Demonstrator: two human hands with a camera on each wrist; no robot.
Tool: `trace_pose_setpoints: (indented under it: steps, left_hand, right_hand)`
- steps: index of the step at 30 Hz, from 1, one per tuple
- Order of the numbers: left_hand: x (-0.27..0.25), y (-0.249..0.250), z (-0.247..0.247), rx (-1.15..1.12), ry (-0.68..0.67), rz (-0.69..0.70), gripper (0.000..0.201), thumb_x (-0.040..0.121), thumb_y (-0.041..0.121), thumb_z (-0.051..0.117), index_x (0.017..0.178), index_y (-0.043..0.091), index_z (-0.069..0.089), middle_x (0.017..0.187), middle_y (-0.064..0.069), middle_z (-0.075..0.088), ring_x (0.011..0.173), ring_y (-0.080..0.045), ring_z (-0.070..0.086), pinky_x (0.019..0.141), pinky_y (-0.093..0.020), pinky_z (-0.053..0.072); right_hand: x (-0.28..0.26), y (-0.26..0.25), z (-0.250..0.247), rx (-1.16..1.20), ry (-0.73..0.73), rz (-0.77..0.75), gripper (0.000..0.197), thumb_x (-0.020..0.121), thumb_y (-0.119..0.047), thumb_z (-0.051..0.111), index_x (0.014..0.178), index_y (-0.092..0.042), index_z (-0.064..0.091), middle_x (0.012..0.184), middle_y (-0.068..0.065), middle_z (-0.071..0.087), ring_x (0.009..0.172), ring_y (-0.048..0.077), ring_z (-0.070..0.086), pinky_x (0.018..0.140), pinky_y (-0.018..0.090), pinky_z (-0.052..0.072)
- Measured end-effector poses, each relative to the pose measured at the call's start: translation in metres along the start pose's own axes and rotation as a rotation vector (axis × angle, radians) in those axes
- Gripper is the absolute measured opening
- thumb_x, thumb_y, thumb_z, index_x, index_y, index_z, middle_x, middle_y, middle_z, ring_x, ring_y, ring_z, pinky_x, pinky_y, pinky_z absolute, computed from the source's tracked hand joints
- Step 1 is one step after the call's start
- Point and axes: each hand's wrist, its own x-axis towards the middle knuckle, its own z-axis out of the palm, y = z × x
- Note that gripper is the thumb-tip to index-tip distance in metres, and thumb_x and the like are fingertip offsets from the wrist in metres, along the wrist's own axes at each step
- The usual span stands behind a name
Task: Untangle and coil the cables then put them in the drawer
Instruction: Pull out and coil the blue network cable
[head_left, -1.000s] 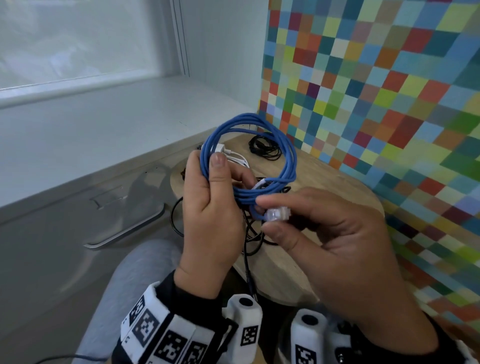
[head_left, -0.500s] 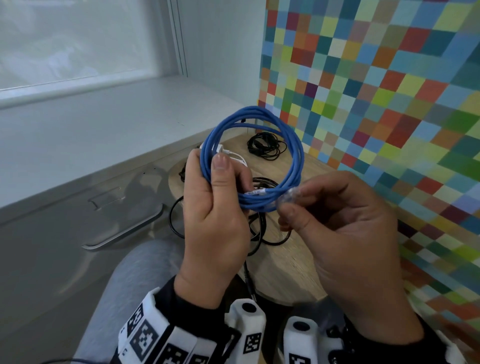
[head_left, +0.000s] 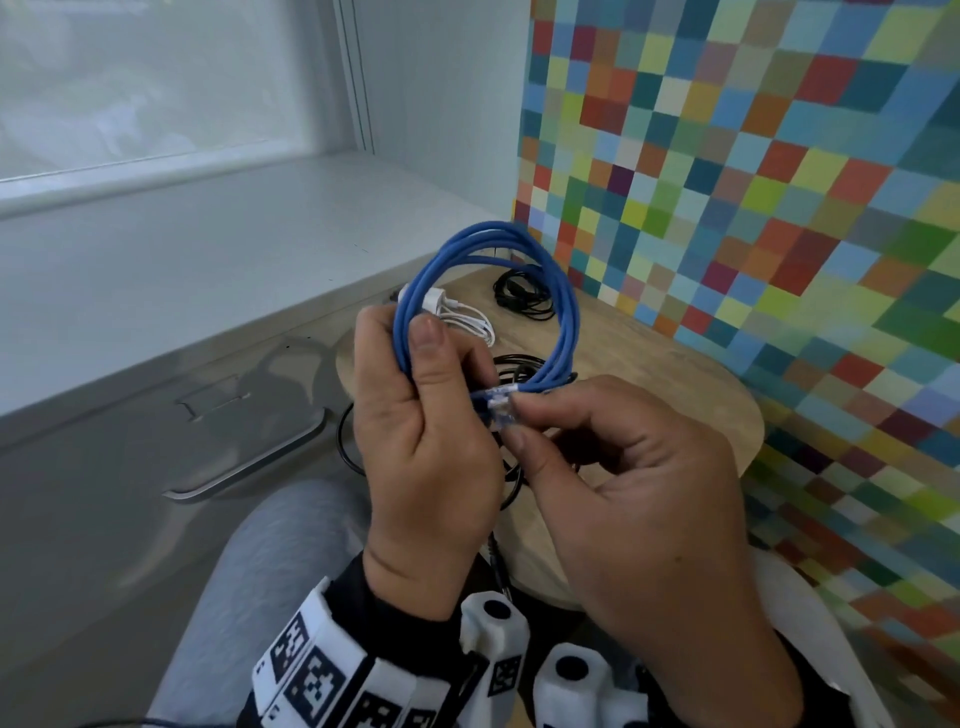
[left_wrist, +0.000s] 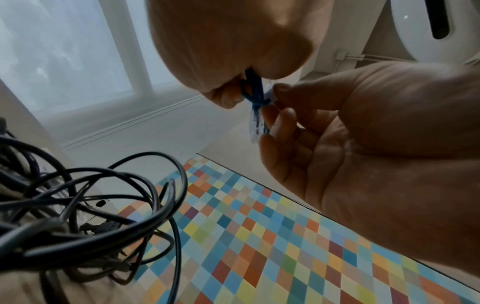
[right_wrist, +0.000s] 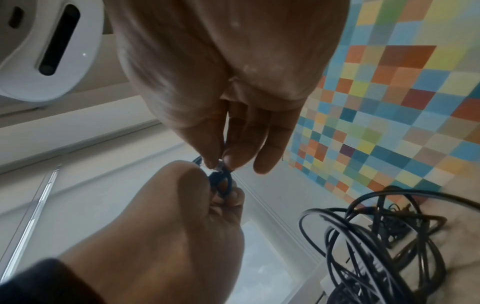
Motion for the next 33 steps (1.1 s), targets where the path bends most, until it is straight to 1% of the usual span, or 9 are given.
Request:
trace_pose_setpoints:
  steps: [3, 7, 10, 13, 16, 22, 26, 30, 33]
  left_hand:
    - [0.003, -0.001, 0.0, -0.014, -0.115, -0.081, 0.022, 0.11, 0.026, 0.037, 0.093, 0.018, 0.049, 0.073, -0.016, 0.056, 0.063, -0.027, 0.054, 0.06, -0.029, 0.048]
    - [0.005, -0.004, -0.001, -0.053, -0.176, -0.21, 0.026, 0.111, 0.02, 0.036, 0.097, 0.006, 0.051, 0.074, -0.008, 0.058, 0.065, -0.017, 0.054, 0.063, -0.022, 0.049]
    - [0.005, -0.005, -0.001, -0.062, -0.213, -0.269, 0.025, 0.111, 0.022, 0.037, 0.097, 0.008, 0.053, 0.081, -0.006, 0.06, 0.071, -0.013, 0.056, 0.067, -0.021, 0.05]
    - [0.006, -0.008, -0.002, -0.017, -0.268, -0.272, 0.022, 0.106, 0.03, 0.041, 0.099, 0.014, 0.055, 0.086, -0.006, 0.065, 0.077, -0.016, 0.062, 0.071, -0.028, 0.054]
    - [0.004, -0.009, 0.0, -0.014, -0.291, -0.257, 0.021, 0.103, 0.029, 0.045, 0.1, 0.011, 0.056, 0.088, -0.007, 0.066, 0.081, -0.023, 0.063, 0.074, -0.035, 0.056]
    - [0.004, -0.007, 0.001, -0.264, -0.178, -0.371, 0.018, 0.1, 0.025, 0.049, 0.088, 0.021, 0.062, 0.081, -0.002, 0.064, 0.08, -0.02, 0.061, 0.081, -0.042, 0.05]
    - [0.005, -0.004, -0.001, -0.313, -0.185, -0.312, 0.029, 0.101, 0.023, 0.047, 0.08, 0.028, 0.065, 0.081, -0.005, 0.065, 0.081, -0.021, 0.061, 0.082, -0.042, 0.049]
    - [0.006, 0.0, -0.002, -0.331, -0.277, -0.206, 0.038, 0.106, 0.019, 0.042, 0.084, 0.035, 0.069, 0.086, -0.004, 0.069, 0.084, -0.021, 0.066, 0.083, -0.041, 0.051]
    - [0.006, 0.002, -0.004, -0.335, -0.343, -0.165, 0.031, 0.106, 0.023, 0.042, 0.09, 0.035, 0.067, 0.09, -0.005, 0.07, 0.09, -0.025, 0.066, 0.088, -0.046, 0.051]
  right_hand:
    - [0.0, 0.004, -0.003, -0.036, 0.019, -0.015, 0.017, 0.086, -0.008, 0.081, 0.099, -0.019, 0.08, 0.095, -0.014, 0.076, 0.089, 0.009, 0.073, 0.076, 0.017, 0.056]
    - [0.0, 0.006, -0.002, 0.131, 0.056, 0.074, 0.022, 0.084, -0.005, 0.081, 0.094, -0.025, 0.078, 0.092, -0.012, 0.078, 0.089, 0.011, 0.076, 0.078, 0.023, 0.061]
    - [0.002, 0.007, 0.001, 0.259, 0.145, 0.13, 0.021, 0.082, -0.005, 0.08, 0.093, -0.024, 0.077, 0.091, -0.006, 0.08, 0.086, 0.017, 0.078, 0.076, 0.028, 0.063]
    - [0.005, 0.013, 0.001, 0.338, 0.261, 0.193, 0.019, 0.08, -0.01, 0.08, 0.097, -0.016, 0.077, 0.087, 0.004, 0.078, 0.081, 0.023, 0.077, 0.074, 0.037, 0.064]
    - [0.007, 0.017, -0.001, 0.328, 0.291, 0.21, 0.015, 0.08, -0.011, 0.08, 0.094, -0.015, 0.076, 0.087, 0.005, 0.077, 0.08, 0.023, 0.077, 0.074, 0.04, 0.065]
    - [0.005, 0.015, -0.002, 0.165, 0.174, 0.042, 0.024, 0.086, 0.001, 0.079, 0.091, -0.021, 0.073, 0.09, -0.006, 0.076, 0.086, 0.018, 0.076, 0.073, 0.027, 0.061]
    - [0.005, 0.014, -0.002, 0.187, 0.156, 0.059, 0.024, 0.084, 0.001, 0.08, 0.088, -0.021, 0.073, 0.087, -0.005, 0.077, 0.082, 0.017, 0.076, 0.072, 0.023, 0.06]
    - [0.007, 0.012, -0.007, 0.304, 0.152, 0.147, 0.01, 0.079, -0.011, 0.081, 0.084, -0.017, 0.075, 0.085, 0.006, 0.077, 0.082, 0.028, 0.077, 0.076, 0.04, 0.064]
    - [0.009, 0.01, -0.012, 0.41, 0.125, 0.227, 0.007, 0.075, -0.02, 0.079, 0.08, -0.019, 0.076, 0.083, 0.012, 0.077, 0.082, 0.033, 0.077, 0.077, 0.043, 0.064]
